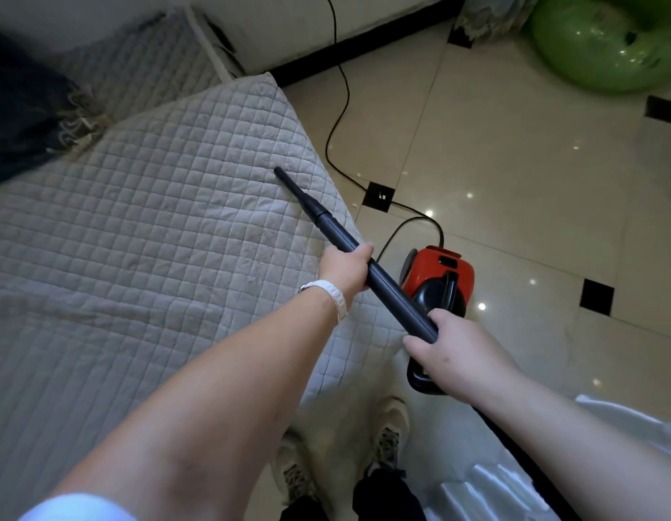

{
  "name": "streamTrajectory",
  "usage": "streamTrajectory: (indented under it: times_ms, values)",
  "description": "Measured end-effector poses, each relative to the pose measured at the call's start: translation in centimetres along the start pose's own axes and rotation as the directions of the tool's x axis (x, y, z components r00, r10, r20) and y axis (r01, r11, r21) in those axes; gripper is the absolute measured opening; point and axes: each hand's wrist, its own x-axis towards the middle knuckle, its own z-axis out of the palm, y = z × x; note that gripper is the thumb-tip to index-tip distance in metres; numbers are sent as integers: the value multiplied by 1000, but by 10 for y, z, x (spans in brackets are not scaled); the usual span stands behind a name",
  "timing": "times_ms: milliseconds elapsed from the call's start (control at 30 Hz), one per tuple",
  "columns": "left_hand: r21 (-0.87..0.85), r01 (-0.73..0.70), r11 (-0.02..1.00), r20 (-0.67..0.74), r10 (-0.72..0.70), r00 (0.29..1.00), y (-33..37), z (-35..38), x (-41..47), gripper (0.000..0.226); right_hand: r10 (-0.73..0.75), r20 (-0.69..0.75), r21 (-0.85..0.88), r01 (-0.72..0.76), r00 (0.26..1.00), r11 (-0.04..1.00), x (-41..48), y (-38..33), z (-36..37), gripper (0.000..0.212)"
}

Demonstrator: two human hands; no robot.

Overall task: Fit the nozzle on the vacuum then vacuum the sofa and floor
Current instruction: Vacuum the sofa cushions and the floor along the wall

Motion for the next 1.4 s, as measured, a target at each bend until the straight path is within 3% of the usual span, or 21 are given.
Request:
streamTrajectory:
  times_ms: [300, 500, 933, 1267, 1400]
  values:
    - [1, 9, 1000, -34, -8, 999, -5, 14, 1, 35, -44, 16, -33, 45, 999, 998, 10, 19, -7, 18]
    - [-95, 87, 992, -26, -90, 996, -28, 26, -22, 30, -42, 69, -166, 53, 997, 985, -1, 47, -25, 13]
    - [-270, 147, 952, -130, -188, 974, -64, 28, -83, 58, -143, 153, -344, 188, 978, 920, -30, 73, -53, 21]
    - [-249, 128, 960, -190, -178, 966, -94, -3, -134, 57, -181, 174, -400, 238, 968, 885, -86, 71, -35, 15]
    - [-299, 161, 941, -138, -209, 968, -115, -2, -160, 50, -177, 184, -432, 241, 967, 869, -114, 82, -37, 14]
